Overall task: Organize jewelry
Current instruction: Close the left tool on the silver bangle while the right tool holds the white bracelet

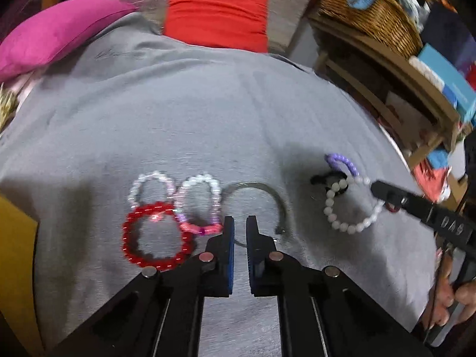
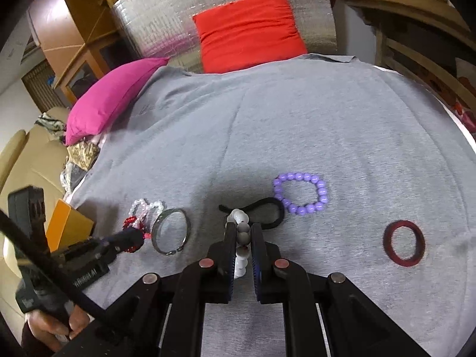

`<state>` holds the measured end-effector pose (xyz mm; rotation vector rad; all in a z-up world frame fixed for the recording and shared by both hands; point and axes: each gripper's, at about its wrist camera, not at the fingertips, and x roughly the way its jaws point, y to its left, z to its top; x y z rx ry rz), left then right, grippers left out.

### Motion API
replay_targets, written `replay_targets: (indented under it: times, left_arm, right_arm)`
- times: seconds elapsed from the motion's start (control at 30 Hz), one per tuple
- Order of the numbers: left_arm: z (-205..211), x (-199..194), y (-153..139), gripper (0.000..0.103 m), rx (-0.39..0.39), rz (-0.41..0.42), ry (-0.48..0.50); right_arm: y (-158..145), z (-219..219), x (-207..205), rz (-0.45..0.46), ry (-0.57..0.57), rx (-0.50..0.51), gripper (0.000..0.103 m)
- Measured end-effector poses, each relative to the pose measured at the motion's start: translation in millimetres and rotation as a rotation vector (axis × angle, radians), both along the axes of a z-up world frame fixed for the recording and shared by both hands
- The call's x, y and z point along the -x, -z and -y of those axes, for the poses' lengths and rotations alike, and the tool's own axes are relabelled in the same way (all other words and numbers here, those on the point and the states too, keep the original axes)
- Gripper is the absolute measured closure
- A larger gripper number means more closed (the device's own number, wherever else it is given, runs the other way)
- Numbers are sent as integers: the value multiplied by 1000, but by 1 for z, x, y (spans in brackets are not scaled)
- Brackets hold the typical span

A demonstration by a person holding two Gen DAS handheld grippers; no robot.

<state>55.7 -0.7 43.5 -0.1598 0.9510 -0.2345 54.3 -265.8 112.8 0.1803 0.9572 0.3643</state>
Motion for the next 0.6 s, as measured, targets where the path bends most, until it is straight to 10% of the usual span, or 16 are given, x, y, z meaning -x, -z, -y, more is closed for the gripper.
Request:
replay_targets:
  times: [0.17, 0.6]
  left_arm:
    - [17, 1, 2, 29, 21, -27, 33]
    - [16, -14, 22, 27, 139, -114, -93]
  right_arm:
    - [0, 12, 0, 0, 12, -2, 92]
    - [3, 22, -3, -12, 18, -25, 92]
